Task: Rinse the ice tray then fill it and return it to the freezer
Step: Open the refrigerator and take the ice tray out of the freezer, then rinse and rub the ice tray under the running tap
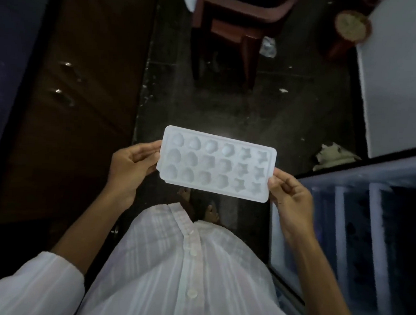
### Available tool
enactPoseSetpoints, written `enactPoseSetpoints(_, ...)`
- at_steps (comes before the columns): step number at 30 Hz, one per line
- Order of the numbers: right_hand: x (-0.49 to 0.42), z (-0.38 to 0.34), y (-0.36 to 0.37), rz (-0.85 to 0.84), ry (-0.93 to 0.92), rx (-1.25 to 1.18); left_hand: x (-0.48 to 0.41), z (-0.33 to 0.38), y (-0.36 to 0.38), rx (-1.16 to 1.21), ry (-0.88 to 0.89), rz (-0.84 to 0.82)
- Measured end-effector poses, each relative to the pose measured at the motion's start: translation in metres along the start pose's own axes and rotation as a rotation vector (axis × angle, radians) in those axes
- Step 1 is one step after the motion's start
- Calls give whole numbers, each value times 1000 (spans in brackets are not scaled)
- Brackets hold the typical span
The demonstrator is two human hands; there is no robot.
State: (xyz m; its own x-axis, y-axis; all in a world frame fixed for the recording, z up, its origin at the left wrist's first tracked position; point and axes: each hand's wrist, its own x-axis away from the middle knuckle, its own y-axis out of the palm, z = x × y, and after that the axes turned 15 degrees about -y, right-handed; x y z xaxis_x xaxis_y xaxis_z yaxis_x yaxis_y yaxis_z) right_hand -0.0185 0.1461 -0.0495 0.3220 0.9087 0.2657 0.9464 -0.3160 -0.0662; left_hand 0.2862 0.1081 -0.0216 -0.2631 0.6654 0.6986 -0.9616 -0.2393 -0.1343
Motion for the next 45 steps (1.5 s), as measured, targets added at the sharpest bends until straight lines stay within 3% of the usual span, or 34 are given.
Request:
enactPoseSetpoints(11, -27, -29, 104, -499, -51, 103, 51, -48, -85, 441, -42, 358)
enactPoseSetpoints(21, 3, -46, 236, -843, -181, 181, 95, -85, -167, 654, -34, 681)
enactPoseSetpoints(34, 99, -36, 402, -1069, -254, 252, 124, -141, -297, 851, -10, 881)
enactPoseSetpoints(45, 158, -55, 500, -1130, -273, 254, 129, -147, -380, 909, 37, 958)
